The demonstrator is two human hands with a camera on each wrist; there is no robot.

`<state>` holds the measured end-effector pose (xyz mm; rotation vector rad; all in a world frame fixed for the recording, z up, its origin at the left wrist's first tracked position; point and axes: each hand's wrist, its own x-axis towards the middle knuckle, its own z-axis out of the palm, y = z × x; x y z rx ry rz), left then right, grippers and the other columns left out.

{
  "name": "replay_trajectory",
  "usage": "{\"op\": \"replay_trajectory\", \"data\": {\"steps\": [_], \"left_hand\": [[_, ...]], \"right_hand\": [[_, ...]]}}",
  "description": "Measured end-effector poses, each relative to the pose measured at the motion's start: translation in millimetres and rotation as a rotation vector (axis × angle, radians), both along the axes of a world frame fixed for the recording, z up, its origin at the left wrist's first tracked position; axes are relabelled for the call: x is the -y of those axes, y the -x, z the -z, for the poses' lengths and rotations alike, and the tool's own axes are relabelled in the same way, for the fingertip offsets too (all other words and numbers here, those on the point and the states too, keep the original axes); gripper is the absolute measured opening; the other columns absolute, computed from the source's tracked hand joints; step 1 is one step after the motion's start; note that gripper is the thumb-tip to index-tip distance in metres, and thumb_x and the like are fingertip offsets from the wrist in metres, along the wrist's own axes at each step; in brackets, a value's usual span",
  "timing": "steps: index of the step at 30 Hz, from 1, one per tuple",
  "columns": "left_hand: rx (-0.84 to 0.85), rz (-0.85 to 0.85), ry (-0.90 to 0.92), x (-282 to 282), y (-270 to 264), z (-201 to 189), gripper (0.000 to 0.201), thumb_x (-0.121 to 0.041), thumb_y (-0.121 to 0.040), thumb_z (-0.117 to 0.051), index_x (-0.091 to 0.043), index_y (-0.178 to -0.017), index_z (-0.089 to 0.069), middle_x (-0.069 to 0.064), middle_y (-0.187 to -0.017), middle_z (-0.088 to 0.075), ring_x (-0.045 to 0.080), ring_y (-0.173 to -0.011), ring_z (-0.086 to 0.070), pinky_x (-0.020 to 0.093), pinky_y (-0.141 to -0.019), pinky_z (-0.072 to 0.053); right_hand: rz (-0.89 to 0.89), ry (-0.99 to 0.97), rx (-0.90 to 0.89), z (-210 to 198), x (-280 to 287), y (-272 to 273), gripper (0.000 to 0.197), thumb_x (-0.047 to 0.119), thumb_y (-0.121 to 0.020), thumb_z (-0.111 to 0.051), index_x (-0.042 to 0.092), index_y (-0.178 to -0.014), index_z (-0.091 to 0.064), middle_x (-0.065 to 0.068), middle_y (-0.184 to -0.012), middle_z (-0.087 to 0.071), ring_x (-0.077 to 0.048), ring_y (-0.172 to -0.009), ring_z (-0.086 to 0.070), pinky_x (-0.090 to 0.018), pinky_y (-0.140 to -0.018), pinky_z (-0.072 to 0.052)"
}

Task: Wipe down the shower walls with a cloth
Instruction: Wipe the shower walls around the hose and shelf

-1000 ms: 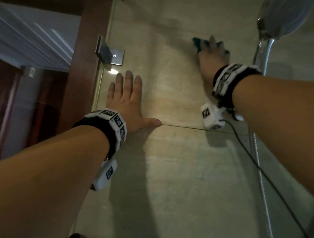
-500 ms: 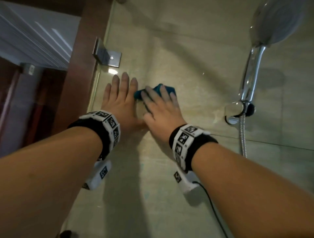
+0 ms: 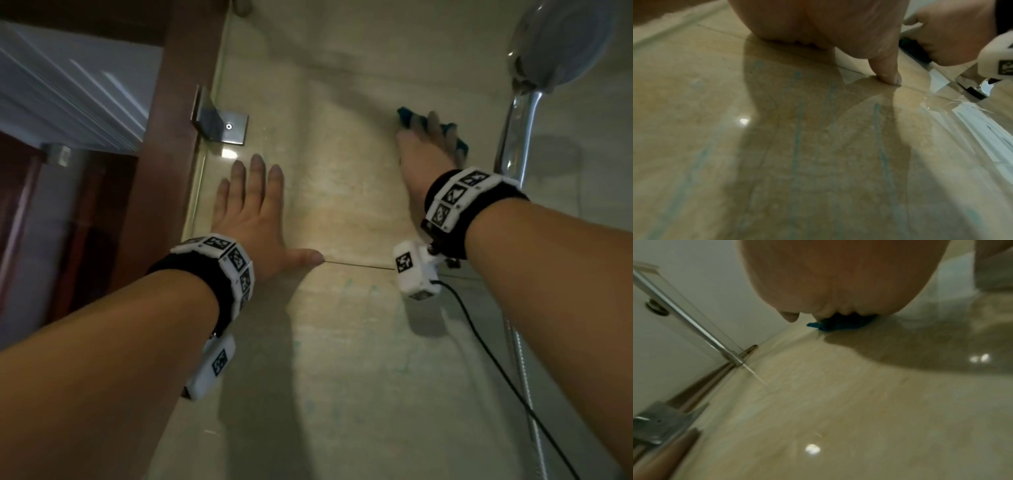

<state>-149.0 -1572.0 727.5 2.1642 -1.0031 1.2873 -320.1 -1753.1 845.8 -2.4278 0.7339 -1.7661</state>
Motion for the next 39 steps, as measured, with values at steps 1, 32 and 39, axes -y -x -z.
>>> {"op": "replay_trajectory", "data": {"steps": [1, 32, 39], "left_hand": [[-0.001, -0.001, 0.001, 0.2, -0.2, 0.3, 0.151, -0.107, -0.057, -0.041, -0.019, -0.158, 0.03, 0.008, -0.165, 0.04, 0.033, -0.152, 0.035, 0.051, -0.125, 0.017], [-0.025, 0.021, -0.022, -4.8, 2.3, 0.4, 0.148, -0.102, -0.063, -0.047, -0.02, -0.159, 0.029, 0.008, -0.164, 0.04, 0.033, -0.153, 0.033, 0.05, -0.124, 0.017], [-0.019, 0.021, -0.026, -5.0, 2.2, 2.6, 0.146, -0.105, -0.063, -0.041, -0.02, -0.158, 0.031, 0.008, -0.164, 0.041, 0.032, -0.152, 0.035, 0.05, -0.123, 0.018]], "right_hand": [[0.002, -0.014, 0.004, 0.2, -7.0, -8.0, 0.061, 0.037, -0.101, -0.025, 0.032, -0.162, -0.018, 0.008, -0.172, 0.004, -0.026, -0.157, 0.01, -0.05, -0.126, 0.002], [0.307, 0.021, -0.051, 15.6, 36.5, -6.3, 0.059, 0.027, -0.101, -0.025, 0.025, -0.16, -0.022, -0.003, -0.171, 0.006, -0.044, -0.154, 0.008, -0.063, -0.121, -0.004], [0.056, -0.106, 0.1, -12.5, 16.2, -0.6, 0.067, 0.05, -0.102, -0.022, 0.03, -0.164, -0.006, 0.008, -0.172, 0.006, -0.03, -0.157, 0.01, -0.051, -0.125, 0.005]]}}
